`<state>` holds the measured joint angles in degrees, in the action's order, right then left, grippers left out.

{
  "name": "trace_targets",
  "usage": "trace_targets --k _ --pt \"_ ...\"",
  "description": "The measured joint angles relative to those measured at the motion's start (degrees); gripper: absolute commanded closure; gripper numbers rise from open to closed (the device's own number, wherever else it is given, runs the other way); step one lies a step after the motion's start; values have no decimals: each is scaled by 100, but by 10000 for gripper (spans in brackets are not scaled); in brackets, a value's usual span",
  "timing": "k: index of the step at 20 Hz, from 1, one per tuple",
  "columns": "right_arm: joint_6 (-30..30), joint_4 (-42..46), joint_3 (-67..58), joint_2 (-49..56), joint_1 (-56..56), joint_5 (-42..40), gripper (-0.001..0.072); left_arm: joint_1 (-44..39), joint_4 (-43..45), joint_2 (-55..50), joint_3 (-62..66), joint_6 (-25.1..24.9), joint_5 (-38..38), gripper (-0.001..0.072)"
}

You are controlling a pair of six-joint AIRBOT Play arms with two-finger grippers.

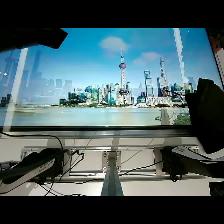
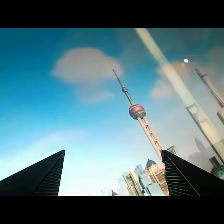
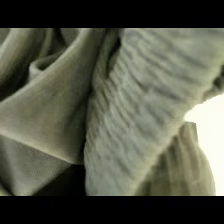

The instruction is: Fold the clothes and pants, and hang the long-sleeved shirts on hangers.

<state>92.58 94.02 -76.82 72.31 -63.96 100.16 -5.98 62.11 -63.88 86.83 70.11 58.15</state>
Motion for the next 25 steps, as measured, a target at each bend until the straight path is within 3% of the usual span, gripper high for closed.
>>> trace_targets --k 4,5,8,9,10,15,20,22,25 --pt "0 -649 264 -192 -74 -501 17 7 177 0 0 0 2 20" --pt "0 -929 258 -212 -79 -656 70 7 199 0 -2 0 0 20" --pt "-2 -1707 94 -243 9 -1132 518 7 232 0 0 0 0 20" --pt "-28 -1919 -9 -254 142 -1300 638 7 236 0 0 0 0 20" --pt "-81 -2116 -120 -256 334 -1499 680 7 243 0 0 0 0 20" --pt "-850 -2651 -717 -262 2452 -2535 680 7 254 0 0 2 0 20" --pt "-1690 -1681 -909 -262 5543 -3362 680 7 258 0 0 2 0 20" --pt "-1576 -922 -933 -262 6478 -3574 681 7 258 0 -2 2 0 20" --pt "-481 273 -949 -262 7202 -3762 679 7 258 0 0 2 0 20"
